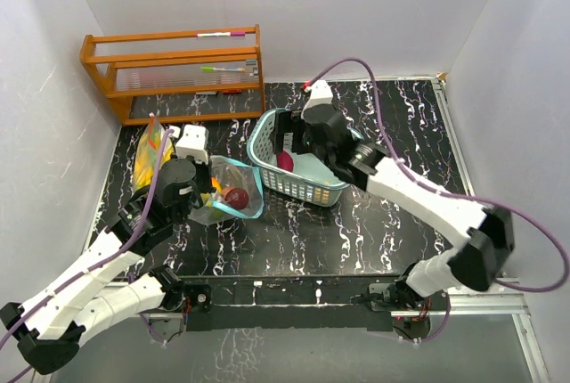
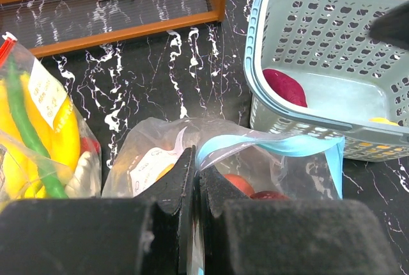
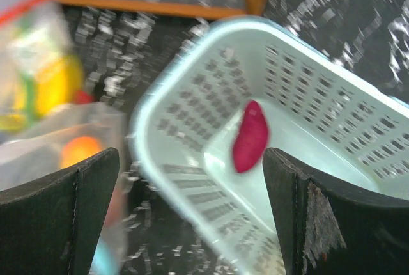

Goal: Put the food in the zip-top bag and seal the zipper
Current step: Pick up the fake vegetable from the bin.

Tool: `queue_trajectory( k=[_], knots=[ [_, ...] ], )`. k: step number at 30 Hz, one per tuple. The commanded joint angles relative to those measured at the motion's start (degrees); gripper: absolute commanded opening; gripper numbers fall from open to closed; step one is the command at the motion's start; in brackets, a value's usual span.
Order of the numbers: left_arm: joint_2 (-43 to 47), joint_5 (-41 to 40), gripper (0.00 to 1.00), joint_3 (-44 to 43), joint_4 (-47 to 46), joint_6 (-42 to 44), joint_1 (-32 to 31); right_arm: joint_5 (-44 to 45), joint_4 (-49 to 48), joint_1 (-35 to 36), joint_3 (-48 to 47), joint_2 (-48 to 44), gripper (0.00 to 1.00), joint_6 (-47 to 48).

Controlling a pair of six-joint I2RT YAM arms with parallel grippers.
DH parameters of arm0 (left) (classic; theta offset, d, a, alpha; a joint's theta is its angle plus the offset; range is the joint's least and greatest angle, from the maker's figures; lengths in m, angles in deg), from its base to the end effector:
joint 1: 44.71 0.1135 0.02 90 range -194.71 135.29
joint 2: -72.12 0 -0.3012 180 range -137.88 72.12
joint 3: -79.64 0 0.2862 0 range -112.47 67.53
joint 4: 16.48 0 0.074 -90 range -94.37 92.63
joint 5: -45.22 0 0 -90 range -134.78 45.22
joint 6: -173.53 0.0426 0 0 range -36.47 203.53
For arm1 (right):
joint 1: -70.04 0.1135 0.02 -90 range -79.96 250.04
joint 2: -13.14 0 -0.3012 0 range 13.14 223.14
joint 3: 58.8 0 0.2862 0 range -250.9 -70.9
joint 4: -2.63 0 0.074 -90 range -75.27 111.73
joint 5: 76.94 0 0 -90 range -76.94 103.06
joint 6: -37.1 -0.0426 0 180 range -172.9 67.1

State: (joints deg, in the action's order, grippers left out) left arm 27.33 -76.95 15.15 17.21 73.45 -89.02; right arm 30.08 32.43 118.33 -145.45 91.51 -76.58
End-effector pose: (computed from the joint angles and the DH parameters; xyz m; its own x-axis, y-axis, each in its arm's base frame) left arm 0.1464 -0.1112 0.3956 -0.2091 -0.0029 -0.9779 0.1879 0.9812 -0.0431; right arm 0.2417 0.2524 0.4076 -0.4374 0.0864 -0.8951 -0.3898 0.8788 0.2753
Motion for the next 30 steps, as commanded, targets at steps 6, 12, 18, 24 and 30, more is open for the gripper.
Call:
queue_trajectory(
  k=[6,12,18,24,30],
  knots=[
    [1.9,0.2,0.0,0.4,-0.3,0.1,0.3,-0.8,8.8,-6.0,-10.5,19.8,0.98,-0.9],
    [3.2,0.2,0.0,0.7,-0.3,0.2,0.3,-1.4,8.2,-5.9,-12.4,31.0,0.98,-1.2],
    [3.8,-0.4,0.0,1.1,-0.1,0.9,0.3,2.0,10.5,-6.0,-15.4,38.7,0.99,-1.5],
    [3.5,-1.0,0.0,1.2,-0.6,1.5,0.3,1.8,10.5,-6.0,-14.4,38.3,0.63,-1.5],
    [2.4,-1.0,0.0,0.9,-0.8,1.5,0.3,3.5,6.6,-6.1,-8.4,28.0,0.23,0.6]
  ],
)
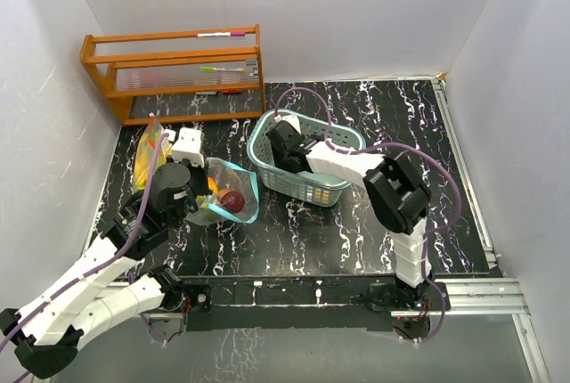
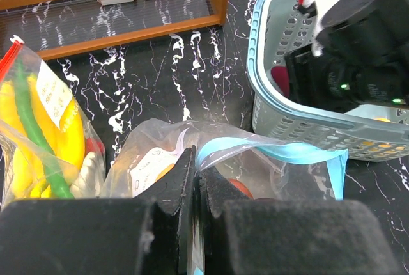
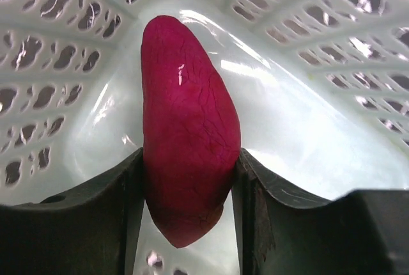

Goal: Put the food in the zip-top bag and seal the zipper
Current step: Pick up the fake vegetable from the bin, then place the fake vegetable in the zipper food storage bag.

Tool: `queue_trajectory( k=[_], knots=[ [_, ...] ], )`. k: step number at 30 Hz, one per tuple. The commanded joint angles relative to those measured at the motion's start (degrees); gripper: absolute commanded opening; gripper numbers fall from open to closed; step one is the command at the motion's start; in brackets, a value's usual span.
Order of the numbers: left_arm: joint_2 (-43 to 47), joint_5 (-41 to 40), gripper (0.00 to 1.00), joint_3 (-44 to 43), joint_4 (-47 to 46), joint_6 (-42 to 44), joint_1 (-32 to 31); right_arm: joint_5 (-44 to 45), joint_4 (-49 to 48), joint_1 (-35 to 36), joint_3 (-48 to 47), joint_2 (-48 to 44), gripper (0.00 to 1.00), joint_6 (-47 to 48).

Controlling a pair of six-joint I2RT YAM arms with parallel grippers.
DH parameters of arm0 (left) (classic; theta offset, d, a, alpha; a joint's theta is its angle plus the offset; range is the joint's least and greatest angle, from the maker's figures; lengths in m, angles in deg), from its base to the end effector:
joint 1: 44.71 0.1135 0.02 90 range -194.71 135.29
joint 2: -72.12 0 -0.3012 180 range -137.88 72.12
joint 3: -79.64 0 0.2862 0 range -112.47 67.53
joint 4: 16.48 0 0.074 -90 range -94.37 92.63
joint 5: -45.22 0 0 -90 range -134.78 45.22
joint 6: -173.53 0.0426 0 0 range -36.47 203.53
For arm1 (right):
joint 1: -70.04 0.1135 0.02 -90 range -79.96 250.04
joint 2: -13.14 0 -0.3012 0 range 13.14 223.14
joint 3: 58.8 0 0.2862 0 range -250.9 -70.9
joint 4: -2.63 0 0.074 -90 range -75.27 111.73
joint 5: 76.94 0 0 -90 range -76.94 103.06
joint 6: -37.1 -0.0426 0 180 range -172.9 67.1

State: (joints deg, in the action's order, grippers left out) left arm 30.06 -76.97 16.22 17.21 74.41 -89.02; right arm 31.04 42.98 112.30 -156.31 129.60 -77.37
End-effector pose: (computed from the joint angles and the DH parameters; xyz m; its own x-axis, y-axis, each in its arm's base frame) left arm 0.1378 -0.1028 0.3960 -0.1855 -0.0063 -0.9826 0.1918 0.9805 -0.0425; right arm 0.3666 0.3153 0.1917 -0.7959 -0.1908 -0.5746 -0.2124 0.9767 -0.0301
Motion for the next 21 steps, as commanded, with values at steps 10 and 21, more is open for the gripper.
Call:
queue_trajectory(
  k=[10,21],
  knots=[
    [-2.1,-1.1,0.0,-0.2,-0.6,-0.4,0.3,-9.9,-16.6,0.0,20.0,-40.8,0.2,6.9],
    [-5.4,1.8,0.0,-1.0,-2.5,-2.0,0.3,-34.5,-20.6,13.5,25.0,-51.2,0.2,13.9]
  ],
)
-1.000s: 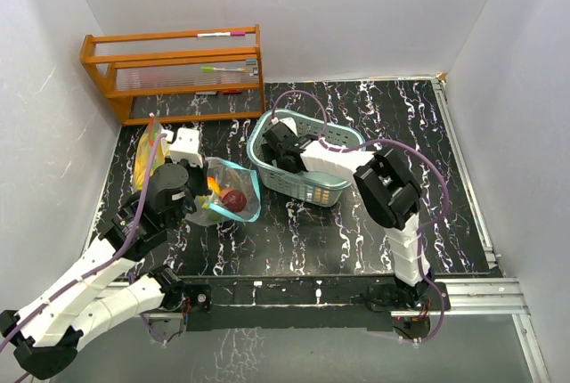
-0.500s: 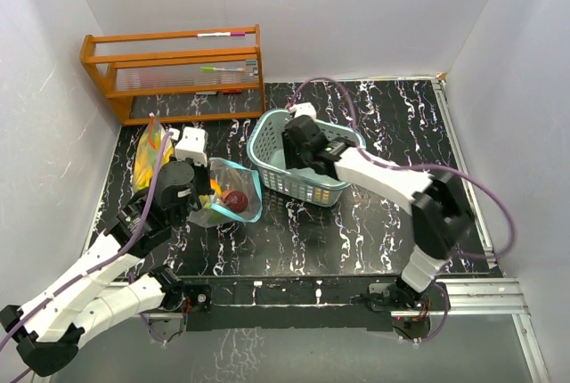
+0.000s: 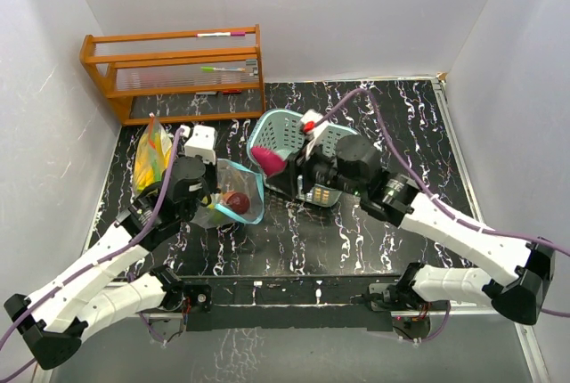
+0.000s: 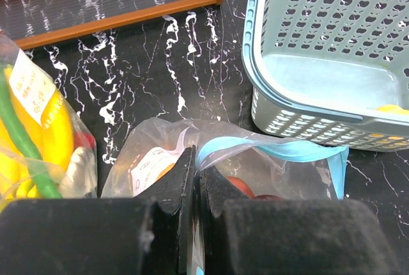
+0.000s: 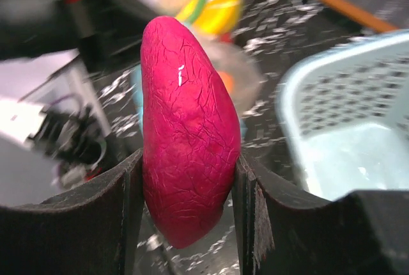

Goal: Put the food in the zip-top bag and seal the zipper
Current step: Place the fake vegetable in the zipper food storage bag.

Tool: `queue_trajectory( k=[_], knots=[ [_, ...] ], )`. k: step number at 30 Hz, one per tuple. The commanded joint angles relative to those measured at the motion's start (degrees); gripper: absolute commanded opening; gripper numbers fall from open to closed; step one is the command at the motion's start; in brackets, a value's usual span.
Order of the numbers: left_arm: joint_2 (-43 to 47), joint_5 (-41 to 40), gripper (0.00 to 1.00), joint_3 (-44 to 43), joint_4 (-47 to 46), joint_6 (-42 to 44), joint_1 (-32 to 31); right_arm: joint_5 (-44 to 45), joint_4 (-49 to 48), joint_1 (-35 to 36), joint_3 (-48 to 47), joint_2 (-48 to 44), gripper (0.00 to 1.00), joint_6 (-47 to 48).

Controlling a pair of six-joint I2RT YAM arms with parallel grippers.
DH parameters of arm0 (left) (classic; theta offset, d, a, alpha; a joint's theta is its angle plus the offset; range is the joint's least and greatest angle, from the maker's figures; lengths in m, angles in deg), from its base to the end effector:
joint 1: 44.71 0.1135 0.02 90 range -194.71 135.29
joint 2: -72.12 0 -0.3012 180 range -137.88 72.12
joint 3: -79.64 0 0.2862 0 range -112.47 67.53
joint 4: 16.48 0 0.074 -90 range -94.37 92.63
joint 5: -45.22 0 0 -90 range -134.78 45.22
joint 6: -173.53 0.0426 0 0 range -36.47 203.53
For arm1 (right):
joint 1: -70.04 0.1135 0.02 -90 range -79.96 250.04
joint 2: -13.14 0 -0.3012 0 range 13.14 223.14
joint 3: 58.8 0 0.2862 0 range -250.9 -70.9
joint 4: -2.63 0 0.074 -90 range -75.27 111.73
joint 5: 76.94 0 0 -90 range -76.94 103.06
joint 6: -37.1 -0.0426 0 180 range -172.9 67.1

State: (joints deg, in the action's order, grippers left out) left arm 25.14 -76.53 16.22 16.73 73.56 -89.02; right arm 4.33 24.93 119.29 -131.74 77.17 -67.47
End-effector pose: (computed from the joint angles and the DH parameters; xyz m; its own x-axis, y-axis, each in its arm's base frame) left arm 0.1549 -0.1199 0.3829 -0.2438 0.0322 -0.9693 0.1942 0.9808 -0.0162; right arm 0.1804 0.2192 0.4017 -0.3589 -0.0356 -0.9327 -0.7800 0.5603 0.2787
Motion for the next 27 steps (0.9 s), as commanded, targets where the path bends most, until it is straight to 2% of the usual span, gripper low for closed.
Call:
queue_trajectory(
  k=[1,6,14,23,27],
  knots=[
    [-0.7,1.5,0.0,-1.0,-2.0,-1.3,0.3,-7.9,-2.0,8.3,0.0,2.2,0.2,4.5],
    [-0.5,1.5,0.0,-0.8,-1.9,-1.5,0.3,-7.2,0.7,12.6,-1.9,8.0,0.2,5.2],
    [1.0,1.7,0.0,-1.0,-1.2,-1.5,0.3,7.0,4.3,12.9,-8.0,16.3,0.2,3.5],
    [2.5,3.2,0.0,0.0,-0.9,-2.9,0.3,16.4,3.8,12.9,-20.6,26.6,0.2,0.8],
    [2.8,4.1,0.0,0.0,-1.2,-3.1,0.3,15.8,7.9,12.9,-28.0,34.1,0.33,0.3]
  ],
)
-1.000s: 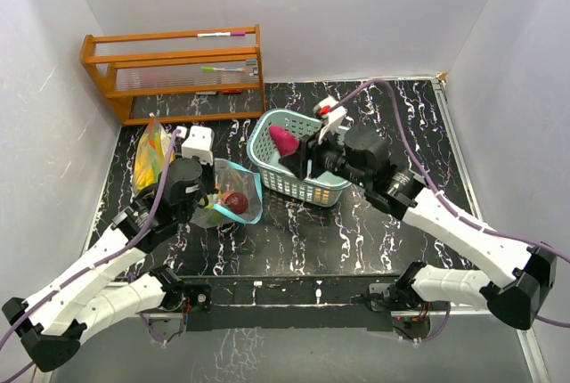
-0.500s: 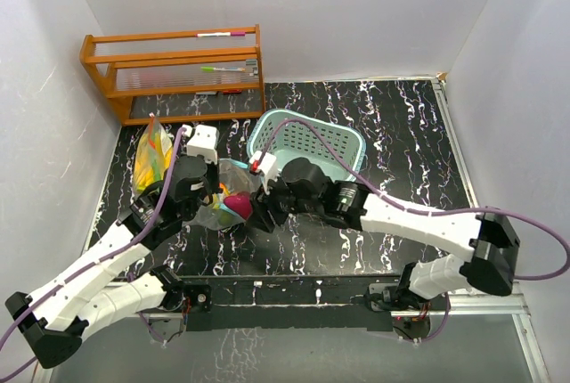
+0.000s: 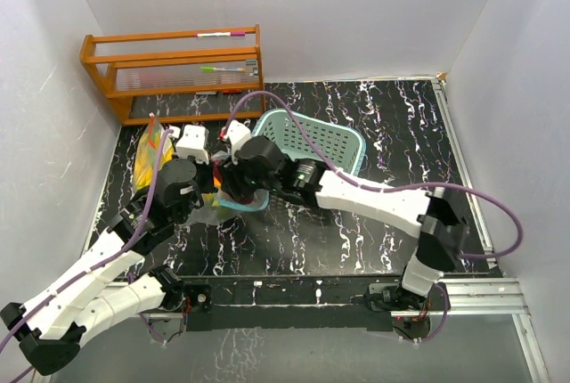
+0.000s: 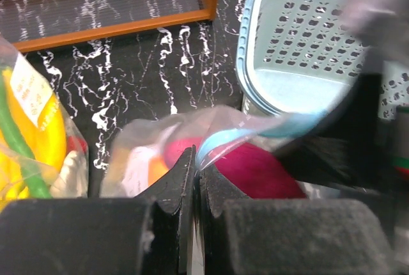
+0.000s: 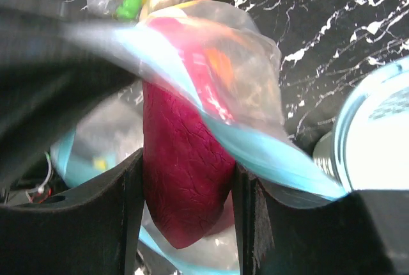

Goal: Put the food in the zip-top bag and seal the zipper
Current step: Place the fake vegetable in the zipper food storage bag.

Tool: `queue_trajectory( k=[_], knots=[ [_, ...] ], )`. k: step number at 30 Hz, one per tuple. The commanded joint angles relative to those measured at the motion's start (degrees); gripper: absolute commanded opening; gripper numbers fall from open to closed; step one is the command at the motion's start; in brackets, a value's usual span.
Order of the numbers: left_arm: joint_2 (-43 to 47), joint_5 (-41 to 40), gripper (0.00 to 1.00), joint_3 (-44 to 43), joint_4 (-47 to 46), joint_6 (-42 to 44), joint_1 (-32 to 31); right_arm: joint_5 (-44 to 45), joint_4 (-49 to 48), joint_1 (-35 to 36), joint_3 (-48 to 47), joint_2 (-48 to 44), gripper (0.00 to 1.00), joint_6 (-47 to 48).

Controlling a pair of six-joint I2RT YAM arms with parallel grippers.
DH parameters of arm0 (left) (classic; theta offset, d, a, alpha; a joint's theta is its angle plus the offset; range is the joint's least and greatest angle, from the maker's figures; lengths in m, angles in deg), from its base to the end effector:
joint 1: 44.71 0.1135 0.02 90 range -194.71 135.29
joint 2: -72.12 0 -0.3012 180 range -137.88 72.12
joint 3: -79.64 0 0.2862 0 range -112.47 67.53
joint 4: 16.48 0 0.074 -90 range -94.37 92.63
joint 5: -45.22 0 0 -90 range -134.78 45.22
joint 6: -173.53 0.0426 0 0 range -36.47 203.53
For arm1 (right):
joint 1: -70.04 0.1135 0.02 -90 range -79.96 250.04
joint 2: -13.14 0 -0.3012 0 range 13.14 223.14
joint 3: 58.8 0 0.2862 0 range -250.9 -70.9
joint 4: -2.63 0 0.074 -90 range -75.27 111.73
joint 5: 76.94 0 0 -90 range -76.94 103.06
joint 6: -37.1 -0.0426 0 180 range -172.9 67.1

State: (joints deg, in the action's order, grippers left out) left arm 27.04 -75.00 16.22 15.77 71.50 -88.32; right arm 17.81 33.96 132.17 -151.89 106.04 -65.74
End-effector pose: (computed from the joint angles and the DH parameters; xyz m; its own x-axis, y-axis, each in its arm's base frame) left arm 0.1499 -0.1131 0.3902 -0.2207 -0.0385 -0.9746 0.2007 0.9761 -0.0840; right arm 0.2000 0.3706 0.3550 -0.4241 -0.3283 -0.8440 -0.7729 0.6169 0.1485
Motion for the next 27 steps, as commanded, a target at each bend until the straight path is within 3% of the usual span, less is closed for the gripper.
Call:
queue_trajectory(
  k=[1,6,8,15,20,22,27],
  knots=[
    [1.0,2.7,0.0,0.0,-0.1,-1.1,-0.4,1.9,-0.4,0.1,-9.0,6.2,0.4,-1.7],
    [1.6,2.5,0.0,0.6,-0.3,-1.0,-0.4,1.4,-1.6,0.1,-7.4,4.5,0.77,-2.4],
    [1.6,2.4,0.0,0.8,-0.4,-1.0,-0.4,1.6,-2.2,0.1,-5.5,1.8,0.96,-2.7],
    [1.0,1.0,0.0,1.0,-0.4,-0.3,-0.4,2.6,-1.0,0.1,2.0,-9.3,0.98,-3.7],
    [1.0,0.5,0.0,0.8,-0.2,-0.2,-0.4,16.3,6.2,-0.4,5.2,-16.5,0.99,-8.5],
    [0.9,0.9,0.0,0.8,-0.4,-0.3,-0.4,18.4,10.2,-3.2,4.8,-17.3,0.99,-10.7],
    [0.5,2.6,0.0,0.4,-0.5,-1.0,-0.4,13.7,16.2,-14.5,3.3,-14.1,0.98,-13.7]
  ],
)
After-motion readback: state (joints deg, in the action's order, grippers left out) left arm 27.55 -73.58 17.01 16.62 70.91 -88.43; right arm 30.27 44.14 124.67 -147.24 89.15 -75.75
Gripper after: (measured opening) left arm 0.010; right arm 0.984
